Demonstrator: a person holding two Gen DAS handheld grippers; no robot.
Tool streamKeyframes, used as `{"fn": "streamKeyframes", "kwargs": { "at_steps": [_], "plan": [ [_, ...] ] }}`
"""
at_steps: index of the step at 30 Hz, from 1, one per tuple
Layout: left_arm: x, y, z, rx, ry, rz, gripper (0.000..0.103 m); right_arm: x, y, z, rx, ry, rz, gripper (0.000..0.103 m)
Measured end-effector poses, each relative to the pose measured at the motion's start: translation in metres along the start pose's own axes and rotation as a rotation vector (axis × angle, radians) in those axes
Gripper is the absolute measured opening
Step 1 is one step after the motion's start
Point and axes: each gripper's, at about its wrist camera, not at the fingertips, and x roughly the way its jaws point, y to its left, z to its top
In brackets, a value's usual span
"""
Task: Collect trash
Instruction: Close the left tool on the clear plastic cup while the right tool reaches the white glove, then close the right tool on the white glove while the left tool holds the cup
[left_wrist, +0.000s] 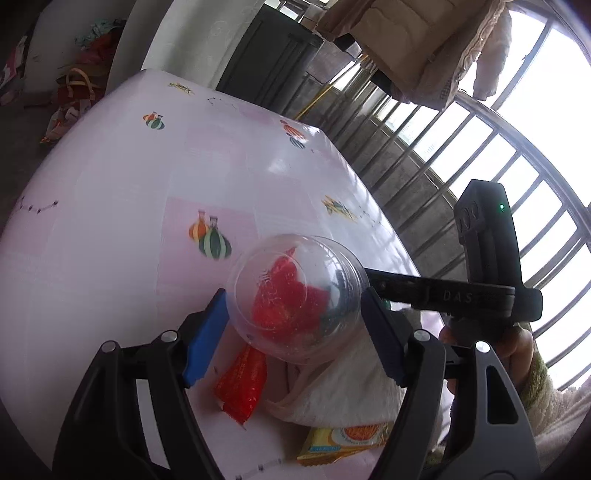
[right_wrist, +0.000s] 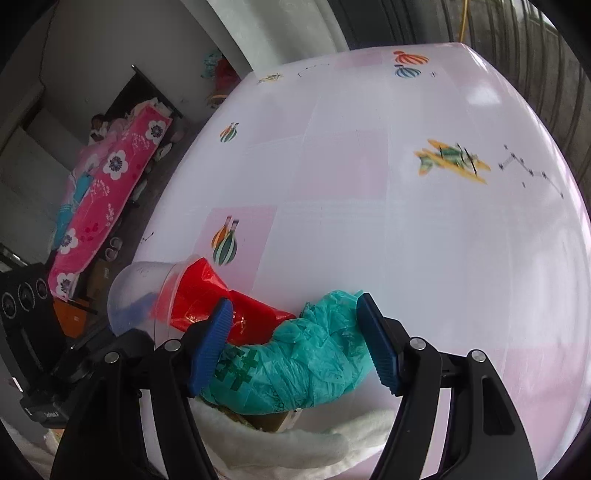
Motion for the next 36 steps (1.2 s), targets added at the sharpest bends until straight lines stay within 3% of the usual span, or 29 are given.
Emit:
{"fn": "streamKeyframes", "kwargs": {
  "at_steps": [6, 9, 12, 15, 22, 29, 36],
  "plan": [
    [-0.02, -0.01, -0.019, 0.01, -0.007, 0.031, 0.069, -0.022, -0.007, -0.01, 0.013, -0.053, 0.003, 0.069],
    [-0.027, -0.014, -0.02, 0.024, -0.02, 0.047, 0.073, -0.048, -0.02, -0.008, 0.085, -0.129, 0.048, 0.079],
    [-0.032, -0.016, -0.017, 0.04, -0.039, 0.065, 0.076, -0.064, -0.032, -0.005, 0.13, -0.157, 0.059, 0.081],
    [-0.031, -0.019, -0.015, 0.066, -0.046, 0.106, 0.079, -0.069, -0.052, -0.01, 0.223, -0.129, 0.044, 0.081],
    [-0.021, -0.02, -0.012, 0.091, -0.038, 0.174, 0.079, -0.059, -0.095, -0.032, 0.472, -0.054, 0.164, 0.081],
    [-0.021, -0.019, -0.013, 0.085, -0.038, 0.183, 0.079, -0.059, -0.077, -0.041, 0.401, -0.02, 0.186, 0.081],
    [-0.019, -0.023, -0.015, 0.096, -0.035, 0.178, 0.079, -0.06, -0.034, -0.046, 0.165, -0.017, 0.174, 0.081]
  ]
}}
